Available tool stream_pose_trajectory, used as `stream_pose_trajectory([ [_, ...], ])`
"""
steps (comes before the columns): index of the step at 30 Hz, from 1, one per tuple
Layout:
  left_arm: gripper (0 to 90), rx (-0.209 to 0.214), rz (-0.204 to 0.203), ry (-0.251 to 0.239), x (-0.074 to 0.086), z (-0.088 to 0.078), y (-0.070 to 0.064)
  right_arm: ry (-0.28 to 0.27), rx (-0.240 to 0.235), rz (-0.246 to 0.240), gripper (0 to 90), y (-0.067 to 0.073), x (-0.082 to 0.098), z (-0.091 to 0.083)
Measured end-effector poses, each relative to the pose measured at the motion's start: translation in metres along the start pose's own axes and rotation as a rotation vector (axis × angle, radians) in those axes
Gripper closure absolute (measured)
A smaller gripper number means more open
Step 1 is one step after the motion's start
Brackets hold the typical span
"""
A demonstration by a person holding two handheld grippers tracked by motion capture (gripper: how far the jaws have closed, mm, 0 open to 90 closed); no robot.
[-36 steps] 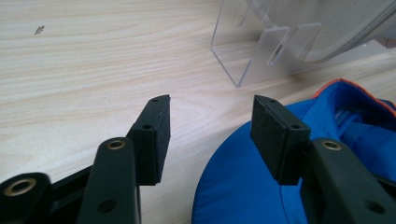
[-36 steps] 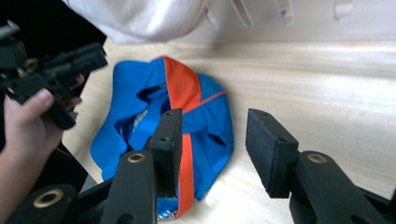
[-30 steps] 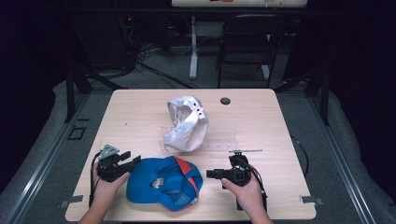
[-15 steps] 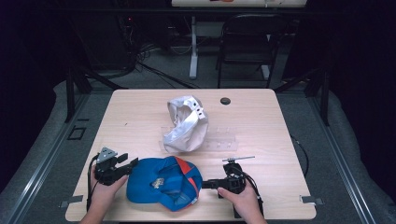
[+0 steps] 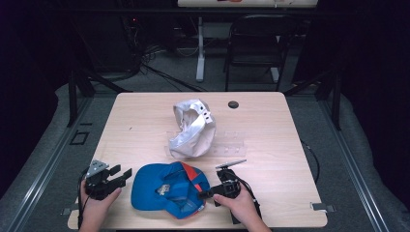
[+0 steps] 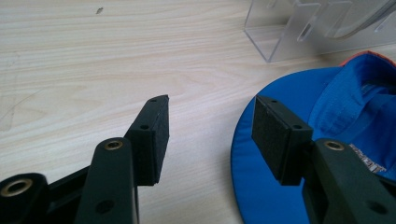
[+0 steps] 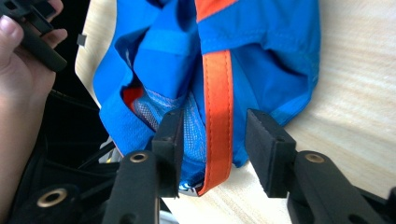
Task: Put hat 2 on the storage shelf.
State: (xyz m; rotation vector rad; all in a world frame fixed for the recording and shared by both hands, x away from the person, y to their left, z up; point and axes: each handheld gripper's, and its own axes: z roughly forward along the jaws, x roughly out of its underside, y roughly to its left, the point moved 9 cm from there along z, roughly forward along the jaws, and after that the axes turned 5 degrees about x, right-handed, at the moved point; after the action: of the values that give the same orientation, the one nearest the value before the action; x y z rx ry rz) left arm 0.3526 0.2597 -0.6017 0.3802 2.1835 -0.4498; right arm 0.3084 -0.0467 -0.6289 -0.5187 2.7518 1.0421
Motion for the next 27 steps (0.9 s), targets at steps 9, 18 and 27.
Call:
stream_pose_trajectory([
  [9,47.4,-0.001,-0.004,0.002,0.001,-0.001,0.001,-0.053,-0.082,0.063,76.8,0.008,-0.006,-0.001],
  [18,47.4,0.004,0.01,0.006,0.0,0.0,-0.001,-0.114,-0.082,0.067,77.6,0.012,-0.011,-0.014],
  [27,47.4,0.013,0.019,0.01,-0.004,0.006,-0.006,-0.177,-0.08,0.09,77.8,0.012,-0.019,-0.042],
])
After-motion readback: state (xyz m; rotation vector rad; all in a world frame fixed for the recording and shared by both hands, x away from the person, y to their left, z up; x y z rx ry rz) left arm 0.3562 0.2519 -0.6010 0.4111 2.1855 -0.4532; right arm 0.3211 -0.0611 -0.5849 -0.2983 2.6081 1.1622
